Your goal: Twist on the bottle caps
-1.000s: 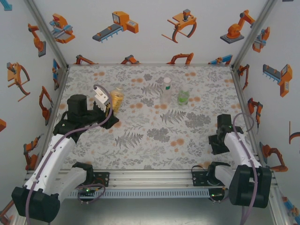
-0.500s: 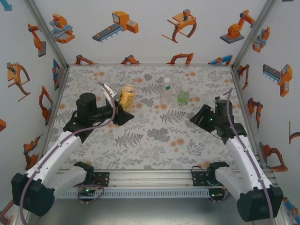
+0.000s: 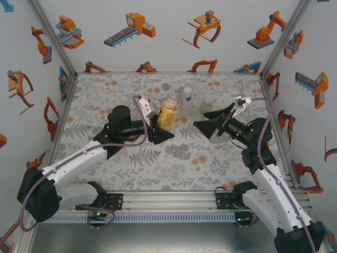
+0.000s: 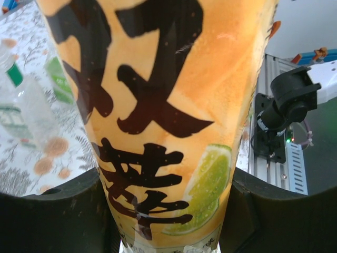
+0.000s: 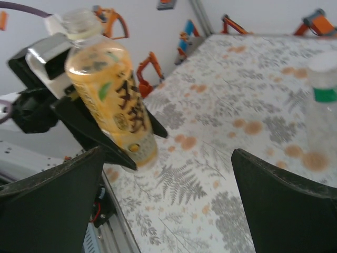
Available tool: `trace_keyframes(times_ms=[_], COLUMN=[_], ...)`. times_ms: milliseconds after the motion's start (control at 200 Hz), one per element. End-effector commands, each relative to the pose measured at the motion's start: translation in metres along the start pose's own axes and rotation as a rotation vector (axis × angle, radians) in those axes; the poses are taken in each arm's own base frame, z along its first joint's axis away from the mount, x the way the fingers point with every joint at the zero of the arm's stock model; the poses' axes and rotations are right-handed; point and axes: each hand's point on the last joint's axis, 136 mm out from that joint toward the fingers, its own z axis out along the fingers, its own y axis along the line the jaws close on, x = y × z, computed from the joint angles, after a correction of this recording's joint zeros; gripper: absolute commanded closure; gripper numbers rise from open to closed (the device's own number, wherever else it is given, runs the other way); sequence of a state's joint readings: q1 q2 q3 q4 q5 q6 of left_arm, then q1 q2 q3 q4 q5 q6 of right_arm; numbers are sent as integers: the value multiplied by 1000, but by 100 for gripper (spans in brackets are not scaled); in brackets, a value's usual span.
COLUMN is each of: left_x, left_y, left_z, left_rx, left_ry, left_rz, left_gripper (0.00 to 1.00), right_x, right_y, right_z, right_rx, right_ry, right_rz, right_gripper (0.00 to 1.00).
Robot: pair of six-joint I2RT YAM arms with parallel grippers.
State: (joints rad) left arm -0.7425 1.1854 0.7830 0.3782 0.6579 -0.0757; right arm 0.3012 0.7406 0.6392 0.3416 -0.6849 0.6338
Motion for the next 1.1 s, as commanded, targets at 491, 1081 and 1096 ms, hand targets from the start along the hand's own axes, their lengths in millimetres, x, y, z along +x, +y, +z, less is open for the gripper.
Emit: trace_keyframes(times_ms=[491,1081,1096], left_x=[-60,-54,-53], left_y=[-49,-66,-66], left_z=[58,63,63], left_rx=[275,308,303], left_ry=[-149,-137,-133], left_rz=[68,64,65], left_gripper=[100,54,50], right_x=[-35,-31,-31], right_y=[72,78,77], right_z=[27,18,18], right_rx=[-316,-309,-306], right_ry=[-107,-94,-93], right_rz=[-145,-191,-194], right_gripper=[17,67,67])
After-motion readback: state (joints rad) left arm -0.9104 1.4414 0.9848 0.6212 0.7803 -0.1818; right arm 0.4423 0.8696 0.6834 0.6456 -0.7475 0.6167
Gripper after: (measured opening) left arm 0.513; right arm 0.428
